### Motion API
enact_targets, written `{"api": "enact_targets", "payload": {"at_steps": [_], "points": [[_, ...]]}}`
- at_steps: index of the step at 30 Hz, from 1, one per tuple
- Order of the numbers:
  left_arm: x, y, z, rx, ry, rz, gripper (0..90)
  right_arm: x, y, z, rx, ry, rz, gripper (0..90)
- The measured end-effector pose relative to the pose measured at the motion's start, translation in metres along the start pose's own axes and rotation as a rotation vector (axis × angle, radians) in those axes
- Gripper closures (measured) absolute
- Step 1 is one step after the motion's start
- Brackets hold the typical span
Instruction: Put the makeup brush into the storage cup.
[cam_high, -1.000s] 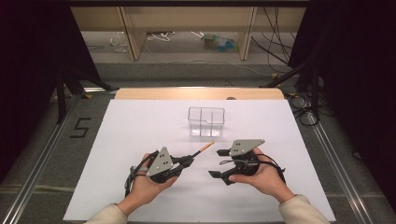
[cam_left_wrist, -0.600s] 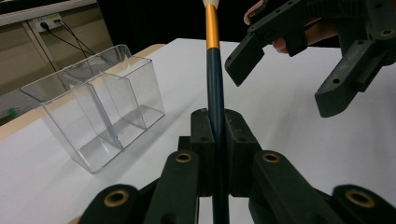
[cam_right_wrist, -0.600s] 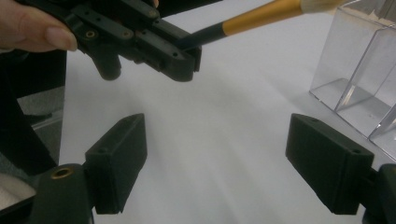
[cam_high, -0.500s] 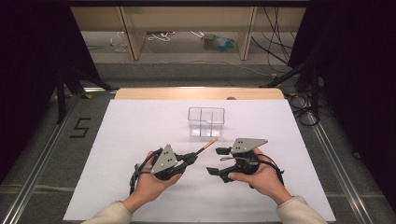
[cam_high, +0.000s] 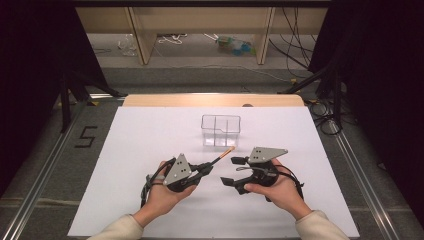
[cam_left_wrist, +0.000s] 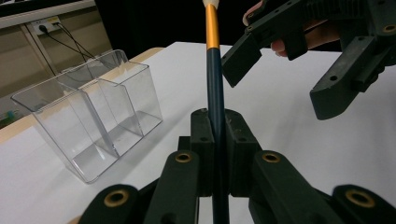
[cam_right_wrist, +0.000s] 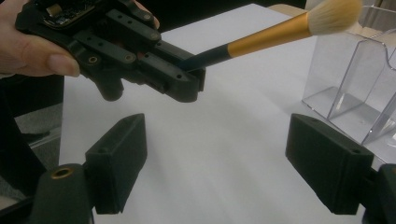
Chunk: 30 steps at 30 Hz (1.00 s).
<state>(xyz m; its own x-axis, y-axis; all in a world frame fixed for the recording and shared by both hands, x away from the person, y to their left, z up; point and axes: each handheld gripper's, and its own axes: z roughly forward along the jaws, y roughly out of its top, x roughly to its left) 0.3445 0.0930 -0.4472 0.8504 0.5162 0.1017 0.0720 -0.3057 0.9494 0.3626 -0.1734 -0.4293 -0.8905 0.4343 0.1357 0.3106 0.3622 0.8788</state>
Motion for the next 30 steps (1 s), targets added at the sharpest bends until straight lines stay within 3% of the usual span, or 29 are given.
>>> {"api": "enact_targets", "payload": {"at_steps": [2,6,9,13,23,30], "points": [[-0.001,0.000,0.000,-0.001,0.004,-0.007,83.6,0.000,0.000,0.001,-0.014,0.022,0.016,21.7],[-0.001,0.000,0.001,-0.003,0.003,-0.004,83.6,-0.001,0.001,-0.001,-0.030,0.003,0.011,22.2],[-0.001,0.000,0.001,-0.004,0.003,-0.005,83.6,-0.001,0.001,0.000,-0.044,0.021,0.040,22.3],[-0.001,0.000,0.001,-0.005,0.004,-0.007,83.6,-0.002,0.002,0.000,-0.068,-0.002,0.037,22.1],[-0.004,0.003,0.008,-0.005,-0.006,0.006,83.6,-0.002,0.004,0.000,-0.070,0.004,0.056,22.0],[-0.006,0.003,0.012,-0.003,-0.006,0.002,83.6,-0.003,0.004,0.000,-0.115,-0.006,0.070,22.1]]}}
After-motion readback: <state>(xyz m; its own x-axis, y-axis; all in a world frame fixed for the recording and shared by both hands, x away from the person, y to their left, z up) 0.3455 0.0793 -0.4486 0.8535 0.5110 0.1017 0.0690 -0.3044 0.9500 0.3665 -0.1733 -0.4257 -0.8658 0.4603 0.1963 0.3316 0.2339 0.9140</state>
